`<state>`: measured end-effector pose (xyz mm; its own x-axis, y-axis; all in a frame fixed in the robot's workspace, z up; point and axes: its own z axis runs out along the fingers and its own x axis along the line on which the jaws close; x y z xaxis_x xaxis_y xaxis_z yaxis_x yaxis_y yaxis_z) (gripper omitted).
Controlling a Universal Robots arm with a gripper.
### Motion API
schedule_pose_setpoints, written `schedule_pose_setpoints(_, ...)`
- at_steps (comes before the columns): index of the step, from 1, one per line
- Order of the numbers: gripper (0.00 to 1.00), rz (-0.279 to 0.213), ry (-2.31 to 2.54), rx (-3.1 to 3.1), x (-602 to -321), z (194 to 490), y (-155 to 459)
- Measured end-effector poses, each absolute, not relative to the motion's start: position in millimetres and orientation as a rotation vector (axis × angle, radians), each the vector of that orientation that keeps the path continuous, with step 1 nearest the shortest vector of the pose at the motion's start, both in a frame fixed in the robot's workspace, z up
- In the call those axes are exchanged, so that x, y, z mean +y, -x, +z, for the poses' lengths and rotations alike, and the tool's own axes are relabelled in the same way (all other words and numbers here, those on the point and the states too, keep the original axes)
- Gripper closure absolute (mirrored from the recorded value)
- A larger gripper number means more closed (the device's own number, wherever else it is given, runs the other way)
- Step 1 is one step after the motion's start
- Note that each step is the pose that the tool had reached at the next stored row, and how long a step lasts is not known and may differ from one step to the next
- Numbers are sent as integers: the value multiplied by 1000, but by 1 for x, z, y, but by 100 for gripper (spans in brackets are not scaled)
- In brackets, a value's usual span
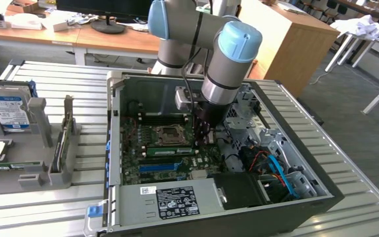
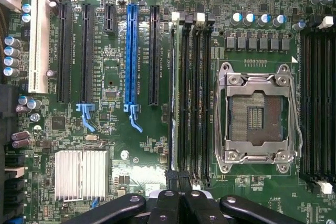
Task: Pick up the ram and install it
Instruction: 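Press down the ram until it locks into place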
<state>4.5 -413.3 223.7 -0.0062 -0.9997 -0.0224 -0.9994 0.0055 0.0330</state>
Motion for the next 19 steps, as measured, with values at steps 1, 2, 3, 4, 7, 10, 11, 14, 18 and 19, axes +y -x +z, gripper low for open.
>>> schedule_pose_setpoints(1, 89, -61, -2209, -2222, -413, 224, -5)
schedule_pose_setpoints(2, 89, -62, -2209, -2222, -413, 224, -5)
schedule_pose_setpoints(3, 89, -62, -2209, -2222, -413, 224, -5)
schedule_pose_setpoints(4, 89, -62, -2210, -2223, -413, 223, -5)
schedule_pose_setpoints(7, 89, -61, -2209, -2222, -413, 222, -5)
schedule_pose_setpoints(10, 89, -61, -2209, -2222, -413, 222, -4)
schedule_pose_setpoints(11, 89, -61, -2210, -2222, -413, 222, -4)
schedule_pose_setpoints(14, 89, -62, -2210, -2223, -413, 222, -5)
schedule_pose_setpoints(18, 89, -61, -2210, -2223, -413, 230, -4)
schedule_pose_setpoints(19, 89, -61, -2210, -2223, -413, 232, -4)
